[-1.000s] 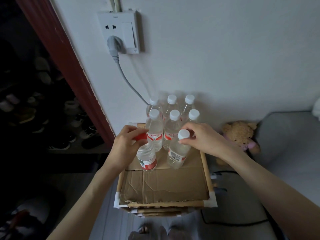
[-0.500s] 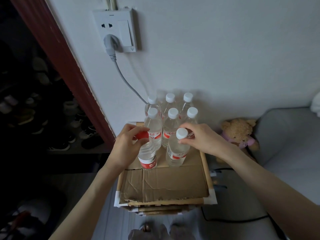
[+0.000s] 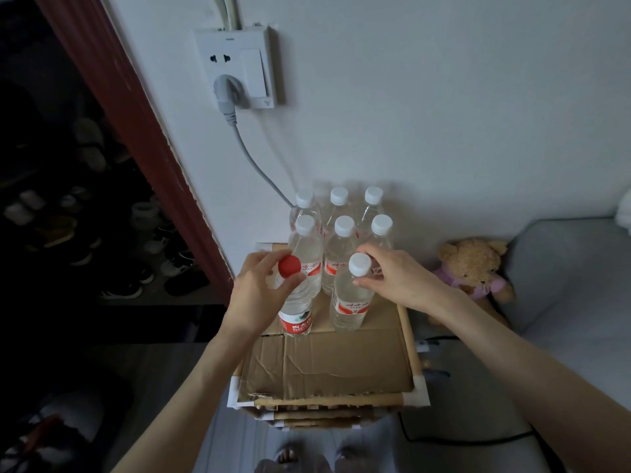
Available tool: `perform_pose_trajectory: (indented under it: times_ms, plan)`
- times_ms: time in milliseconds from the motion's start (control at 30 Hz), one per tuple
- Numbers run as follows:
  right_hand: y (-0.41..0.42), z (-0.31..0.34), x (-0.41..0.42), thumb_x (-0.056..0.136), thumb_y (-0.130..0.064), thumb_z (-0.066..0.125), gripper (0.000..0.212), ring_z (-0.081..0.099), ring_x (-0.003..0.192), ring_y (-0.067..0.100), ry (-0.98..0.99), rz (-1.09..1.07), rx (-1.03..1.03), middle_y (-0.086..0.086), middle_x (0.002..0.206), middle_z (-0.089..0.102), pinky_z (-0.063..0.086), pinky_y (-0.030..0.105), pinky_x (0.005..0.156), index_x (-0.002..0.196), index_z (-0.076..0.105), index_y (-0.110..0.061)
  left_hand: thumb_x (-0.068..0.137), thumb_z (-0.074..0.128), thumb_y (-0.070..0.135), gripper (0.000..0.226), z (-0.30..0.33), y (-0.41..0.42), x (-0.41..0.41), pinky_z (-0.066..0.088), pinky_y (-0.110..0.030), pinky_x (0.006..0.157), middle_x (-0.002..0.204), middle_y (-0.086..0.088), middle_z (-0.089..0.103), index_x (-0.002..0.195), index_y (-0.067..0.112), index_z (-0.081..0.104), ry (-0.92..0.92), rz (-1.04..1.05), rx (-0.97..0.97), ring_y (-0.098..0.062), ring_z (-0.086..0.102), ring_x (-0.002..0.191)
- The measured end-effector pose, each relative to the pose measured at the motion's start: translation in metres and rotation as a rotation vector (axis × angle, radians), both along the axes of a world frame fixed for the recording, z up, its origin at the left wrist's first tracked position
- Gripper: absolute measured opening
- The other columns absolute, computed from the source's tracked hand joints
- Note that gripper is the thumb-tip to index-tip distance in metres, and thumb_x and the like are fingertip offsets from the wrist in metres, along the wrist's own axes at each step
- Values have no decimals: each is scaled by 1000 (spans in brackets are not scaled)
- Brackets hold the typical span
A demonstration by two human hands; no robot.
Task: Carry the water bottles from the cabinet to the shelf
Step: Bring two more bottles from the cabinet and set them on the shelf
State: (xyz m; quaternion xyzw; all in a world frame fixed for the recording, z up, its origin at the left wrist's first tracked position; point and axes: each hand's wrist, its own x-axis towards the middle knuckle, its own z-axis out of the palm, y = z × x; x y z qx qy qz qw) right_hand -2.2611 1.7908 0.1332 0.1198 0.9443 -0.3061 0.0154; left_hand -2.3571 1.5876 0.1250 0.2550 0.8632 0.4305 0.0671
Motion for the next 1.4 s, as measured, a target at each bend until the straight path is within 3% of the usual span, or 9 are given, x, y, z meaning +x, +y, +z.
perform_pose_trajectory:
  times_ms: [133, 400, 533, 767, 867, 1000, 1133, 1233, 1400]
  plan:
    - [-2, 0, -3, 83, -28, 65, 33, 57, 101, 19, 25, -29, -22, 5, 105, 63, 46, 34, 90, 112, 52, -20, 80, 67, 19, 35, 3, 3, 0, 44, -31, 89, 108, -2, 63, 114, 22, 59, -66, -23, 18, -18, 57, 99]
    - [-1, 5, -6, 82, -27, 66, 30, 60, 95, 18, 39, -6, -10, 5, 99, 64, 48, 33, 87, 108, 54, -16, 84, 58, 4, 35, 11, 14, -5, 33, -18, 88, 117, -3, 61, 118, 12, 56, -73, -106, -12, -18, 52, 110]
    - [-4, 8, -11, 82, -26, 66, 30, 57, 85, 13, 77, 1, 15, -3, 89, 59, 41, 24, 76, 107, 55, -14, 84, 60, 6, 34, 12, 23, -7, 36, -34, 100, 114, -4, 63, 117, 13, 57, -36, -122, -30, -23, 54, 110]
    - [-2, 5, -21, 81, -25, 67, 29, 58, 85, 15, 73, 7, 34, -2, 90, 60, 40, 25, 76, 105, 54, -16, 83, 61, 13, 34, 5, 34, -13, 38, -45, 100, 110, -6, 65, 116, 20, 57, 2, -87, -55, -25, 57, 106]
    - [-1, 4, -21, 80, -24, 68, 28, 56, 83, 13, 103, 7, 29, -4, 88, 59, 40, 25, 76, 103, 56, -15, 83, 62, 13, 33, 5, 36, -12, 41, -43, 97, 107, -6, 66, 115, 20, 57, 31, -106, -50, -24, 57, 103]
    - [0, 2, -20, 79, -24, 69, 31, 56, 86, 13, 134, -14, 25, -3, 92, 60, 41, 26, 78, 105, 56, -14, 82, 62, 9, 30, 5, 37, -10, 41, -21, 83, 102, -7, 66, 111, 15, 59, 50, -137, -13, -20, 58, 95]
    - [-1, 0, -20, 80, -24, 69, 30, 56, 85, 14, 151, -11, 26, -4, 90, 58, 42, 27, 79, 105, 55, -15, 82, 62, 5, 26, 5, 37, -8, 44, -24, 80, 96, -8, 65, 107, 11, 60, 69, -148, 24, -20, 59, 89]
    - [0, 0, -21, 80, -24, 69, 29, 55, 85, 13, 154, -8, 22, -4, 91, 58, 40, 25, 78, 104, 56, -16, 83, 61, 4, 27, 2, 36, -7, 41, -14, 77, 96, -5, 63, 110, 10, 59, 92, -157, 41, -16, 55, 87]
    - [-2, -5, -17, 76, -24, 72, 45, 58, 100, 12, 181, -81, -47, 1, 112, 63, 44, 25, 90, 117, 54, -17, 85, 60, 12, 36, -7, 31, -10, 46, -31, 93, 102, 8, 52, 120, 18, 54, 51, -187, 67, -16, 55, 102]
